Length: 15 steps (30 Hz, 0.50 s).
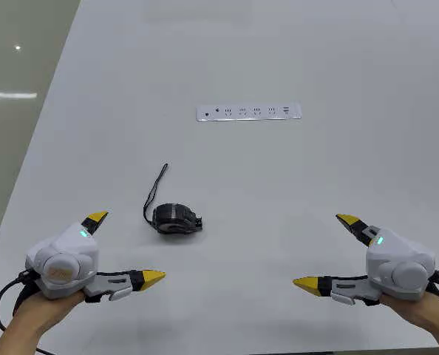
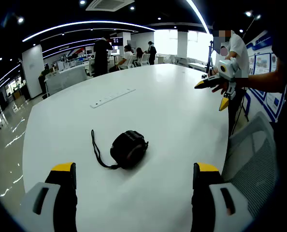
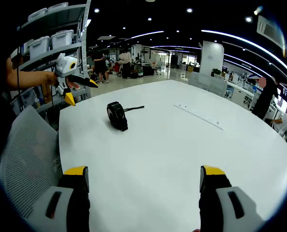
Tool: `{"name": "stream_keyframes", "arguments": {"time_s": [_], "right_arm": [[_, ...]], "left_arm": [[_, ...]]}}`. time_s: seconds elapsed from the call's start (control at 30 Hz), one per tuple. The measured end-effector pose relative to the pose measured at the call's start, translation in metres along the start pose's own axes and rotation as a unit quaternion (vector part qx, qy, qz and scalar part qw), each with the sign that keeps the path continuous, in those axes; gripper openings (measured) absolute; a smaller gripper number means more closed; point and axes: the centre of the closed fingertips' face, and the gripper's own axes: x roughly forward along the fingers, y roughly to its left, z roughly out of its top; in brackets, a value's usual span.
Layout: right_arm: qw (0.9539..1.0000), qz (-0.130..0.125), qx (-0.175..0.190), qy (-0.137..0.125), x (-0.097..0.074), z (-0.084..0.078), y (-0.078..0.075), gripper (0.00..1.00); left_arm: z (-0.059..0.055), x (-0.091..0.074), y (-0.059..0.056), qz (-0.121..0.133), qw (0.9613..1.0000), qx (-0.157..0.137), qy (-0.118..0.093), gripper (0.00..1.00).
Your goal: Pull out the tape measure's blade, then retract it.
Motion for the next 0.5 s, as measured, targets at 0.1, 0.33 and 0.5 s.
{"name": "stream_keyframes", "arguments": {"time_s": [0.1,0.33,0.5], "right_arm": [[1.0,0.0,-0.001,0.001,-0.0003,-0.001,-0.0006,0.99],[1.0,0.0,0.001,0.001,-0.0002,-0.0002,-0.0001,0.99],[1.0,0.002,-0.001,0.002,0.0,-0.0004,0.0007,0.98]], "left_arm": [[0.0002,-0.0001,0.0001,0.001,1.0,0.001,0.0,0.99],[0.0012,0.0001,-0.0012,-0.001,1.0,-0.002,-0.003,0.99],[0.0014,0.0005,-0.0021,-0.003,1.0,0.002,0.0,0.99]]}}
